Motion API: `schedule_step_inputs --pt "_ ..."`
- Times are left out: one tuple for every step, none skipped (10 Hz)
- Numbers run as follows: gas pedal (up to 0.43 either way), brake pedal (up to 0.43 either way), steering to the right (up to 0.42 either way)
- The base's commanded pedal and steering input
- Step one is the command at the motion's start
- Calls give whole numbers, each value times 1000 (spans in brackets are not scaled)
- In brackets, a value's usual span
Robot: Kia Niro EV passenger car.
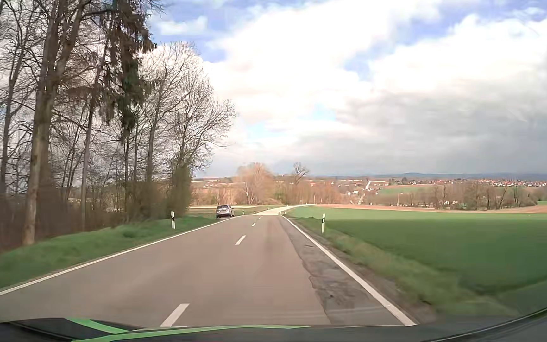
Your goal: Follow the waypoints while adhering to traffic rules and regulations
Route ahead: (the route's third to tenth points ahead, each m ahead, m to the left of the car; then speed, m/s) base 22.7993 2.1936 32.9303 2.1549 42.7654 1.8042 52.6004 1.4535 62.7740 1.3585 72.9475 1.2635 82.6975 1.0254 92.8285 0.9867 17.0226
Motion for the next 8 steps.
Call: schedule_step_inputs --pt "28 0 1" --pt "28 0 1" --pt "28 0 1" --pt "28 0 1" --pt "28 0 1" --pt "28 0 1" --pt "28 0 1" --pt "28 0 1"
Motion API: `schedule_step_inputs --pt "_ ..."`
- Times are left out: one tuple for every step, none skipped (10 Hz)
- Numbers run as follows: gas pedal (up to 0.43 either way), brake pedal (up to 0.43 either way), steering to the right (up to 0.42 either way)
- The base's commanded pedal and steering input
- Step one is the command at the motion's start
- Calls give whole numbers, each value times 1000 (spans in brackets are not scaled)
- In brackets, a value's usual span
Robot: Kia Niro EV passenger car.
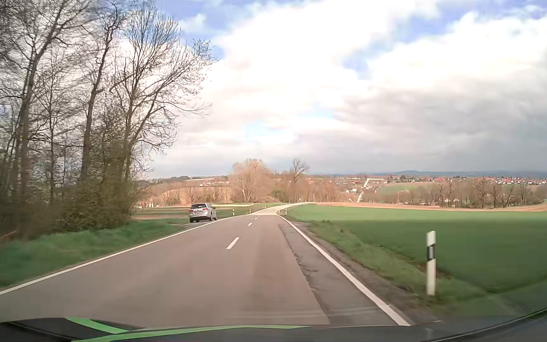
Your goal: Follow the waypoints while adhering to traffic rules and regulations
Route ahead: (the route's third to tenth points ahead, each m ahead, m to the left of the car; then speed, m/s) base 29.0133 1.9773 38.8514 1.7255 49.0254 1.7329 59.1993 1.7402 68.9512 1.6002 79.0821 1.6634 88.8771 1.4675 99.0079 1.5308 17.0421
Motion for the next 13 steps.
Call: schedule_step_inputs --pt "28 0 1" --pt "28 0 1" --pt "28 0 1" --pt "28 0 1" --pt "28 0 -2" --pt "28 0 -6" --pt "28 0 -8" --pt "28 0 -8" --pt "28 0 -9" --pt "28 0 -9" --pt "28 0 -9" --pt "28 0 -7" --pt "28 0 -4"
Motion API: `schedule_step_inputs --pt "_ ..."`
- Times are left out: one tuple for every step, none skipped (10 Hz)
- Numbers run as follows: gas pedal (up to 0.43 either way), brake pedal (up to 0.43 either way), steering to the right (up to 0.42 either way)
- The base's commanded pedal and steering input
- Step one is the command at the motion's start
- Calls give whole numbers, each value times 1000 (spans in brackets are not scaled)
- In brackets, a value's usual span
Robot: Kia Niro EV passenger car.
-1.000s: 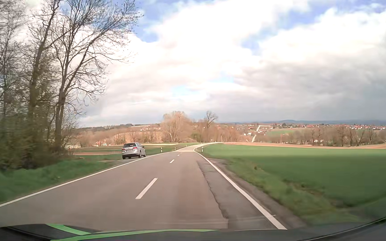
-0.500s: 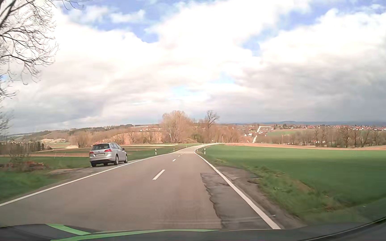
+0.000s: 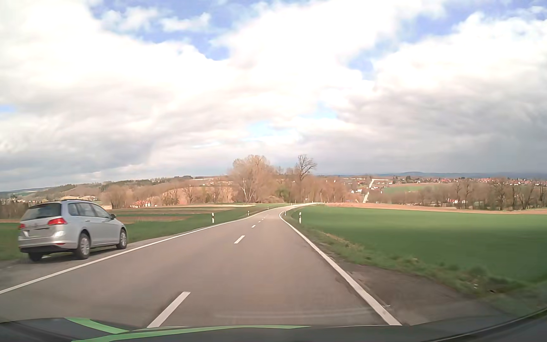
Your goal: Follow the waypoints while adhering to traffic rules and regulations
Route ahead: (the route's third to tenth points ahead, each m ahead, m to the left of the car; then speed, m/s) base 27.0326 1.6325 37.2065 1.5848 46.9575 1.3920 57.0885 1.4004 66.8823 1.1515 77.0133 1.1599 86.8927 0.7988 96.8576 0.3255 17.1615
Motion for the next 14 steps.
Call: schedule_step_inputs --pt "28 0 -3" --pt "28 0 -2" --pt "20 0 -2" --pt "20 0 -2" --pt "20 0 -2" --pt "28 0 -2" --pt "28 0 -2" --pt "28 0 -2" --pt "28 0 -2" --pt "28 0 -2" --pt "28 0 -1" --pt "28 0 -1" --pt "28 0 -1" --pt "28 0 -2"
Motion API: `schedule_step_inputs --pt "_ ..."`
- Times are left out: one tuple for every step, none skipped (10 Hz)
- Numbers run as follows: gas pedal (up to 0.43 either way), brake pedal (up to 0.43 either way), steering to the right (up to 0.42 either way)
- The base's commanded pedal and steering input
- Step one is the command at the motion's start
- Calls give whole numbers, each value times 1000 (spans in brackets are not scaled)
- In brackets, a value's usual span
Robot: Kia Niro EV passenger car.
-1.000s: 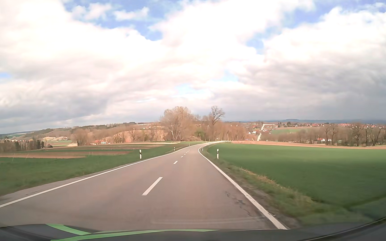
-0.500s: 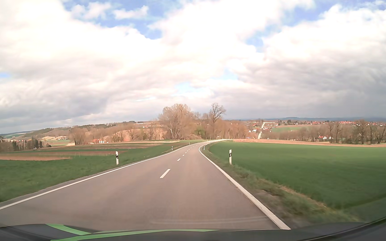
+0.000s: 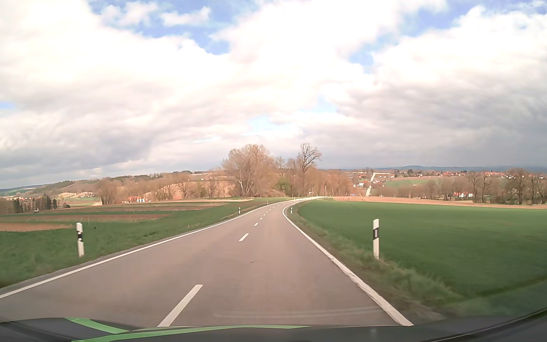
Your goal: Follow the waypoints while adhering to traffic rules and regulations
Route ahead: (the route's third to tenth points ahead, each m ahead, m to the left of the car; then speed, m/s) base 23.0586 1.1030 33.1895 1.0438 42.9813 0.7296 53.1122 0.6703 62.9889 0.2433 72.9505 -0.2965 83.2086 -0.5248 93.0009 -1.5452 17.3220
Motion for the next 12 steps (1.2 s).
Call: schedule_step_inputs --pt "28 0 -1" --pt "28 0 -2" --pt "28 0 -1" --pt "28 0 -1" --pt "28 0 -1" --pt "28 0 -1" --pt "28 0 -1" --pt "28 0 -1" --pt "28 0 -1" --pt "28 0 -1" --pt "28 0 -2" --pt "28 0 -1"
